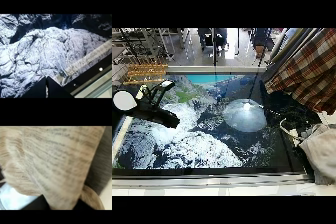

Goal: Fold the clothes and pants, and hang the long-sleeved shirts on hangers.

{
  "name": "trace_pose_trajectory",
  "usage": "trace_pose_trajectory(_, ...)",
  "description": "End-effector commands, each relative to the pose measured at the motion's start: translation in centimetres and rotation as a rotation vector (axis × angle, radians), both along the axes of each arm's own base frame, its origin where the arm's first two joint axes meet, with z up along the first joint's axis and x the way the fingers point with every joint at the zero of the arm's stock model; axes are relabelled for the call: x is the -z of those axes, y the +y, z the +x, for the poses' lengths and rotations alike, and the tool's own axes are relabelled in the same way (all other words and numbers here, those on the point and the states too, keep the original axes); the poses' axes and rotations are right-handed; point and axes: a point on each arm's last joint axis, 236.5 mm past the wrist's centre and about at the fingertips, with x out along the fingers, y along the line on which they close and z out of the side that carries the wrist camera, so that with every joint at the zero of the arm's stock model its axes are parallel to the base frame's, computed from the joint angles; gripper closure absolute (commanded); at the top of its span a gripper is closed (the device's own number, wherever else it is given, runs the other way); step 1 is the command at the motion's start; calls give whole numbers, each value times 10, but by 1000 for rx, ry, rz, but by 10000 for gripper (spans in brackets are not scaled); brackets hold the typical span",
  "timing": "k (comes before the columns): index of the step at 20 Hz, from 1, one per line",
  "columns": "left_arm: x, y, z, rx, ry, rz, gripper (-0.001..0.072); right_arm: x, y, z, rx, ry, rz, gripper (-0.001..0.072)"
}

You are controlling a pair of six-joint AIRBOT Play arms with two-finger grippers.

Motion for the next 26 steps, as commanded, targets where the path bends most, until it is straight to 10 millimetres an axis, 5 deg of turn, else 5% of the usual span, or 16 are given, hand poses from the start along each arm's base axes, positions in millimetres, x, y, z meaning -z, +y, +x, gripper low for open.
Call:
trace_pose_trajectory(1, 9, 1, -1, -3, 40, 7, 685, 50, 17, -36, 58, 104, 111, 97)
trace_pose_trajectory(4, 14, 4, -17, 22, 106, 24, 685, 23, -8, -35, 77, 98, 17, 95)
trace_pose_trajectory(7, 20, 19, -25, 23, 136, 94, 685, -48, -44, -6, 141, 1, -138, 97)
trace_pose_trajectory(9, 21, 70, -12, -135, 94, 277, 686, -105, -48, 55, 65, -184, -237, 108)
trace_pose_trajectory(10, 12, 115, -3, -274, 37, 426, 685, -126, -41, 88, 18, -275, -261, 164)
trace_pose_trajectory(12, -33, 196, 11, -564, -147, 638, 685, -147, 6, 154, -190, -401, -250, 298)
trace_pose_trajectory(13, -55, 216, 17, -659, -243, 635, 685, -141, 42, 179, -349, -396, -233, 308)
trace_pose_trajectory(17, -121, 250, 43, -858, -556, 416, 685, -93, 172, 231, -823, -251, -163, 309)
trace_pose_trajectory(19, -122, 261, 38, -944, -554, 376, 685, -80, 223, 258, -974, -223, -208, 349)
trace_pose_trajectory(21, -121, 264, 38, -950, -551, 382, 685, -79, 244, 290, -1039, -222, -360, 516)
trace_pose_trajectory(23, -120, 264, 38, -949, -549, 382, 685, -87, 253, 321, -1073, -267, -523, 525)
trace_pose_trajectory(24, -120, 264, 38, -949, -549, 382, 685, -97, 256, 338, -1066, -315, -600, 512)
trace_pose_trajectory(25, -120, 264, 38, -949, -550, 382, 685, -112, 257, 357, -1029, -378, -673, 342)
trace_pose_trajectory(26, -120, 264, 38, -949, -549, 382, 685, -130, 253, 375, -975, -446, -760, 89)
